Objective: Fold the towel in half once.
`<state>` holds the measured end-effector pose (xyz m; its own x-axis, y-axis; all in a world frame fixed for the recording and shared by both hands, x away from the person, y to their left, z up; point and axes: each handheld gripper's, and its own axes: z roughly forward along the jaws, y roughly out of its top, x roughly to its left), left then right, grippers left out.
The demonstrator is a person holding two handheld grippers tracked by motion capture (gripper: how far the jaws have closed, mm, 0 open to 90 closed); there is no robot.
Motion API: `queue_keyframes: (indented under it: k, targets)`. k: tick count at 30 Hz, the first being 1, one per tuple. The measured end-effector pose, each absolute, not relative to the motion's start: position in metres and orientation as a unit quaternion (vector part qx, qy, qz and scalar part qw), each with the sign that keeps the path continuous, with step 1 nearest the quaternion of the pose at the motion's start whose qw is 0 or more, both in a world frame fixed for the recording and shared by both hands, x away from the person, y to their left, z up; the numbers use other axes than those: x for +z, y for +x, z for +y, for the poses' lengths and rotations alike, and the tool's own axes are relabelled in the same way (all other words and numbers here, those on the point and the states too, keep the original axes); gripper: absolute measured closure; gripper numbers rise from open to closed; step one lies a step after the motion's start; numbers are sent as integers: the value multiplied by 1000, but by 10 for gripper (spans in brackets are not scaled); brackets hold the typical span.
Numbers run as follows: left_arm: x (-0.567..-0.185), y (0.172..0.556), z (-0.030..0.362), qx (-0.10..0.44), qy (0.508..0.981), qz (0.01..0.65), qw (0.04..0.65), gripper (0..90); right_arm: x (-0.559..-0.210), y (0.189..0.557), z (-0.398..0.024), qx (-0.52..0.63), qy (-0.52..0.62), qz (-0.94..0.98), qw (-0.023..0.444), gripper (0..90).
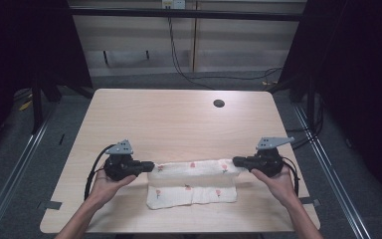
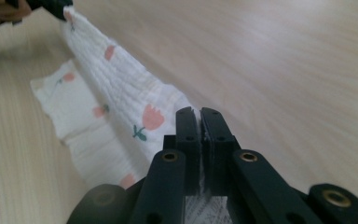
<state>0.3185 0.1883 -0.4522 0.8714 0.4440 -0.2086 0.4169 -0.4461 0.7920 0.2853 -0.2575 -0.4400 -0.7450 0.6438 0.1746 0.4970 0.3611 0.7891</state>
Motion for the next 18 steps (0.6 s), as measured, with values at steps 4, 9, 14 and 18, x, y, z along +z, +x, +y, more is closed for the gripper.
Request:
queue_keyframes:
  k: [4,9,14,18]
  targets:
    - [-457,305,190,26,852,250,460,852,-447,272,-255,439,339,829,75,867]
    - [-467,294,190,13,859,246,448,851,-454,262,-255,445,333,828,70,858]
    - [-470,285,192,7,865,237,442,833,-460,254,-256,445,333,829,61,842]
    - [-473,283,190,3,870,237,432,825,-467,244,-255,438,332,834,57,816]
